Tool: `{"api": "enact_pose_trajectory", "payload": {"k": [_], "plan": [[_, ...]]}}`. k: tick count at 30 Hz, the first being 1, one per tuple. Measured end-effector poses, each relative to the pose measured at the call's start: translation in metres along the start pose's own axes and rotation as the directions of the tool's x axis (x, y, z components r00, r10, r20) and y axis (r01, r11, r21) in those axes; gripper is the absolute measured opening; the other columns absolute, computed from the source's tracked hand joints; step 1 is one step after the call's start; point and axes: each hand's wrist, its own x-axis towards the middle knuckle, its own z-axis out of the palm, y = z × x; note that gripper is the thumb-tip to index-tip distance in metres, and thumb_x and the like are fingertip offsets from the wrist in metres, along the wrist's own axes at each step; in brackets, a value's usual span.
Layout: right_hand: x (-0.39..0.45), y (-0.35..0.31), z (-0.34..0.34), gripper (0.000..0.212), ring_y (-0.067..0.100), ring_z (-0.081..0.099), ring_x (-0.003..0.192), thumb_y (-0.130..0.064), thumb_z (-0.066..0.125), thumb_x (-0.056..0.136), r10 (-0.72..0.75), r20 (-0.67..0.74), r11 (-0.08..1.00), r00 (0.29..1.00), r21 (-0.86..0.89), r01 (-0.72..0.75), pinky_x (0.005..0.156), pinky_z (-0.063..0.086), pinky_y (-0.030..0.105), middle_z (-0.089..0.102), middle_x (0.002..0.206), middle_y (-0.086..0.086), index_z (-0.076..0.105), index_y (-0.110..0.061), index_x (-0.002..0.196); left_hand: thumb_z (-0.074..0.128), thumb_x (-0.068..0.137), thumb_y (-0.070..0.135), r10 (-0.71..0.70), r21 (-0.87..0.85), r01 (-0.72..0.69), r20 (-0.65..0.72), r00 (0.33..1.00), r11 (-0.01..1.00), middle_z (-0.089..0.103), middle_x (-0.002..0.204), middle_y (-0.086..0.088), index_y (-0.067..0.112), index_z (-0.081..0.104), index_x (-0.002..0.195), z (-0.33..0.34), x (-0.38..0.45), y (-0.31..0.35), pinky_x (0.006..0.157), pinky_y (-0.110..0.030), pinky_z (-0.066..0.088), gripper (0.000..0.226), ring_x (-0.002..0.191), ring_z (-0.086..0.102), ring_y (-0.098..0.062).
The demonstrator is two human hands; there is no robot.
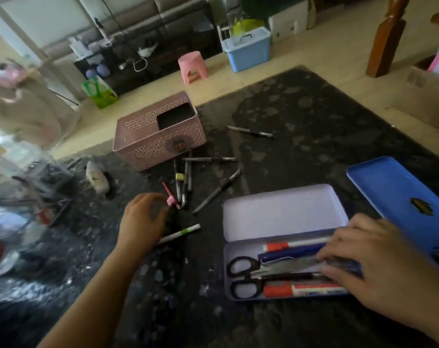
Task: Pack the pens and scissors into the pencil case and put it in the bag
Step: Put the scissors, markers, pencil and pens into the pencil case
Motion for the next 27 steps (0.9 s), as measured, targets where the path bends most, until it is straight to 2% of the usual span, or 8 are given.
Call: {"api": "enact_pose_trajectory", "payload": {"k": [3,5,10,13,17,20,22,27], "plan": [[0.005,0.002,0.004,0.03,-0.004,0.039,0.076,-0.066,0.047,0.076,0.02,-0.119,0.993,0.993,0.122,-0.005,0.058,0.041,0.026,0.053,0.075,-0.031,0.064,-0.045,0.089,0.073,0.082,0.023,-0.043,-0.01,0.044,0.073,0.996,0.999,0.065,0.112,-0.015,0.009,0.065,0.114,0.008,0.026,-0.009,0.089,-0.035,0.044,0.036,0.104,0.06,-0.033],[0.007,0.005,0.008,0.038,-0.001,0.043,0.074,-0.069,0.04,0.08,0.063,-0.186,0.982,0.981,0.187,-0.028,0.061,0.041,0.03,0.052,0.075,-0.031,0.066,-0.043,0.09,0.071,0.083,0.027,-0.051,-0.017,0.053,0.095,0.994,0.998,0.065,0.111,-0.013,0.012,0.063,0.116,0.013,0.042,-0.009,0.089,-0.032,0.042,0.037,0.106,0.059,-0.031],[0.007,0.011,0.012,0.037,-0.004,0.046,0.078,-0.069,0.039,0.081,0.115,-0.225,0.968,0.967,0.245,-0.058,0.067,0.038,0.027,0.05,0.082,-0.034,0.063,-0.044,0.092,0.056,0.082,0.008,-0.123,-0.075,0.127,0.06,0.991,0.989,0.067,0.113,-0.012,0.013,0.063,0.119,0.017,0.068,-0.006,0.089,-0.031,0.044,0.038,0.106,0.06,-0.03],[0.007,0.008,0.009,0.036,-0.001,0.047,0.078,-0.066,0.04,0.082,0.132,-0.236,0.962,0.963,0.265,-0.067,0.067,0.04,0.03,0.05,0.088,-0.034,0.065,-0.043,0.092,0.058,0.082,0.014,-0.06,-0.075,0.059,-0.009,0.998,0.995,0.059,0.11,-0.009,0.016,0.065,0.115,0.02,0.074,0.003,0.084,-0.027,0.042,0.033,0.1,0.058,-0.028],[0.007,0.006,0.007,0.038,0.001,0.048,0.078,-0.066,0.042,0.081,0.145,-0.219,0.96,0.965,0.267,-0.084,0.065,0.041,0.03,0.052,0.078,-0.032,0.068,-0.039,0.091,0.053,0.091,0.03,0.05,0.091,-0.058,0.091,0.995,0.994,0.051,0.111,-0.008,0.021,0.059,0.118,0.03,0.071,0.016,0.076,-0.042,0.051,0.029,0.09,0.06,-0.036],[0.005,0.004,0.007,0.037,0.002,0.048,0.077,-0.063,0.044,0.082,0.144,-0.245,0.96,0.959,0.268,-0.075,0.063,0.043,0.033,0.052,0.075,-0.03,0.069,-0.037,0.089,0.047,0.097,0.028,0.175,0.165,-0.175,0.011,0.984,0.971,0.055,0.1,-0.011,0.014,0.06,0.108,0.041,0.057,0.018,0.06,-0.043,0.049,0.021,0.075,0.061,-0.04],[0.005,0.003,0.005,0.035,0.003,0.048,0.077,-0.061,0.046,0.081,0.155,-0.259,0.956,0.953,0.284,-0.078,0.063,0.043,0.033,0.052,0.075,-0.03,0.069,-0.036,0.088,0.048,0.098,0.024,0.2,0.147,-0.196,-0.016,0.98,0.97,0.059,0.095,-0.013,0.009,0.06,0.104,0.042,0.054,0.016,0.058,-0.043,0.047,0.019,0.075,0.061,-0.04],[0.004,0.003,0.004,0.035,0.002,0.049,0.076,-0.061,0.045,0.082,0.161,-0.251,0.956,0.954,0.279,-0.088,0.063,0.04,0.028,0.051,0.075,-0.03,0.068,-0.036,0.089,0.055,0.092,0.019,0.055,-0.009,-0.055,0.037,0.998,0.998,0.065,0.093,-0.011,0.01,0.057,0.113,0.035,0.064,0.009,0.068,-0.032,0.041,0.022,0.088,0.061,-0.031]]}}
